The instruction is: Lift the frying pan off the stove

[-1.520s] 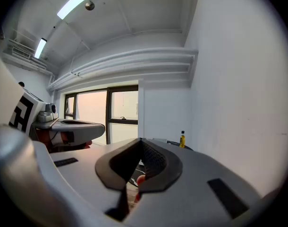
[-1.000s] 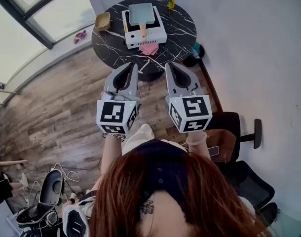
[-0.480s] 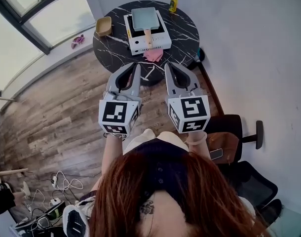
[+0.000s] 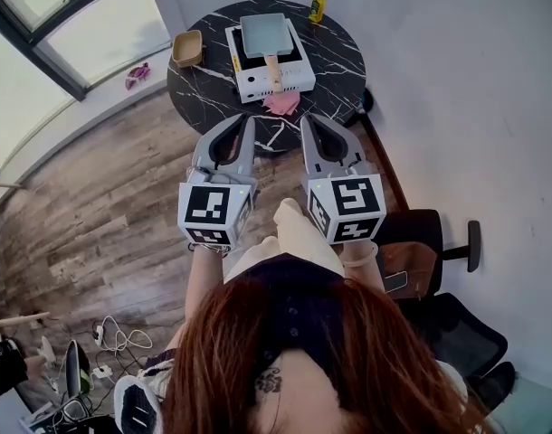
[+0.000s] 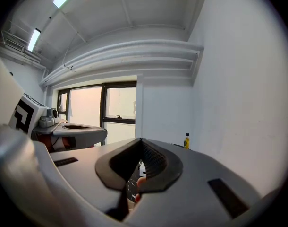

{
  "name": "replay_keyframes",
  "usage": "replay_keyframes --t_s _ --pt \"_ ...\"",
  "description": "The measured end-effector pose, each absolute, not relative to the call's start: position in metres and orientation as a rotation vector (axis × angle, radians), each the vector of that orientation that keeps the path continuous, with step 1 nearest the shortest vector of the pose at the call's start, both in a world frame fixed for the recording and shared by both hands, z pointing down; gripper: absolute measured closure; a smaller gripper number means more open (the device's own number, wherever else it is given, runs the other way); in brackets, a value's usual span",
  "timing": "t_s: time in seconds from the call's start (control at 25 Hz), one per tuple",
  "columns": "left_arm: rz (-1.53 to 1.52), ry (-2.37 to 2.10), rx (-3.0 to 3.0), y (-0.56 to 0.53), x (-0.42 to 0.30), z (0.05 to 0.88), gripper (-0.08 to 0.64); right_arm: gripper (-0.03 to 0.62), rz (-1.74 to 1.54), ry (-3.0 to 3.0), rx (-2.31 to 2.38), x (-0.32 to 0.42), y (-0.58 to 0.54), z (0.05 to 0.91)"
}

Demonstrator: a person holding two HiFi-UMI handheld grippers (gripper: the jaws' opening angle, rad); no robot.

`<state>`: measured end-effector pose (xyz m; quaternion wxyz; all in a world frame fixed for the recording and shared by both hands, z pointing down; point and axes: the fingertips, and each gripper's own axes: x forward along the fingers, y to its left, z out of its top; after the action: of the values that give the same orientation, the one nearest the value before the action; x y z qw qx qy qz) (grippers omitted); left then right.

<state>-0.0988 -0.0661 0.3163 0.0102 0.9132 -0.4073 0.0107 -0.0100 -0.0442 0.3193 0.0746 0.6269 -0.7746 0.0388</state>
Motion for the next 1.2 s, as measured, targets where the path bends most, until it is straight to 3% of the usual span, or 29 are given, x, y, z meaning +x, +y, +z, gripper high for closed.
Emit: replay_keyframes --t_s 0.68,1.2 --pt "0.028 -1.338 2.827 -0.131 -0.084 0.32 0.548 0.58 0.154 -2.323 1.833 0.011 -0.115 0.336" --pt "0.063 -1.34 2.817 -0.203 -0.059 0.326 0.548 0.541 0.251 -2.327 1.769 0.033 -0.187 0.357"
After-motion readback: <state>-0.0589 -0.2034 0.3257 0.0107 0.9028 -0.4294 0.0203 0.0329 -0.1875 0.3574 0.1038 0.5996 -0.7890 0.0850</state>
